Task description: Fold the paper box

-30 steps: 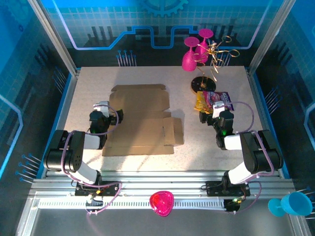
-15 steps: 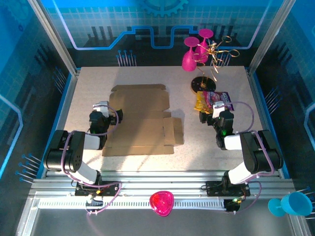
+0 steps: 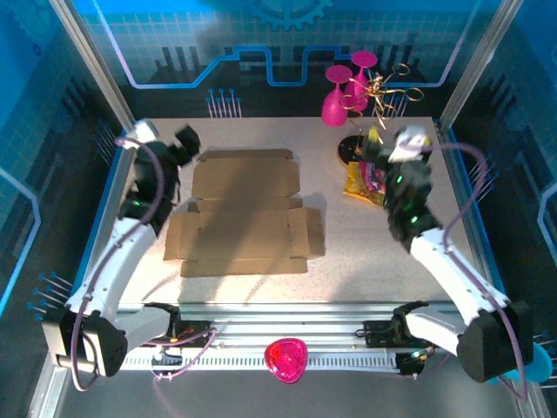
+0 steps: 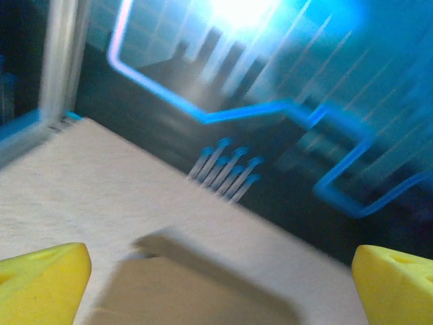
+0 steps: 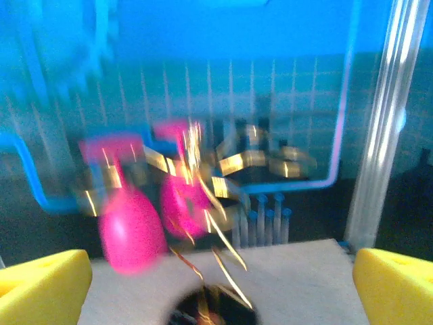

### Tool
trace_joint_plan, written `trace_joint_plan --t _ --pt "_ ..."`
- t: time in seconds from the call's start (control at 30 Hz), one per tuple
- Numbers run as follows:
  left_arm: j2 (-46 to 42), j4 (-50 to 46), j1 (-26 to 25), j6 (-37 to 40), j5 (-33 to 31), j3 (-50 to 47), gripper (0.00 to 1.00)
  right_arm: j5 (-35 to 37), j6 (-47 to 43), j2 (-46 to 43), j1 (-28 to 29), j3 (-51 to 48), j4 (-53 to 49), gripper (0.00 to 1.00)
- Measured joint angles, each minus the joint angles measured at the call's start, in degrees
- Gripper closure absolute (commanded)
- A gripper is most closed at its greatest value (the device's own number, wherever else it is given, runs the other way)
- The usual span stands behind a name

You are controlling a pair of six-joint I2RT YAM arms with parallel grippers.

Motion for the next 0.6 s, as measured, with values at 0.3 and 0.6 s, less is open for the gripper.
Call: trace_joint_plan --t 0.3,0.6 --pt "12.11 -24.2 2.86 -23.82 25.53 8.11 0.55 -18.05 24.7 2.16 -0.92 19.8 -29.94 0.4" --pt "2.08 -38.8 -3.15 -23.17 31.63 -11.08 0.58 -35.71 41.18 5.6 13.81 -7.08 -39.85 0.43"
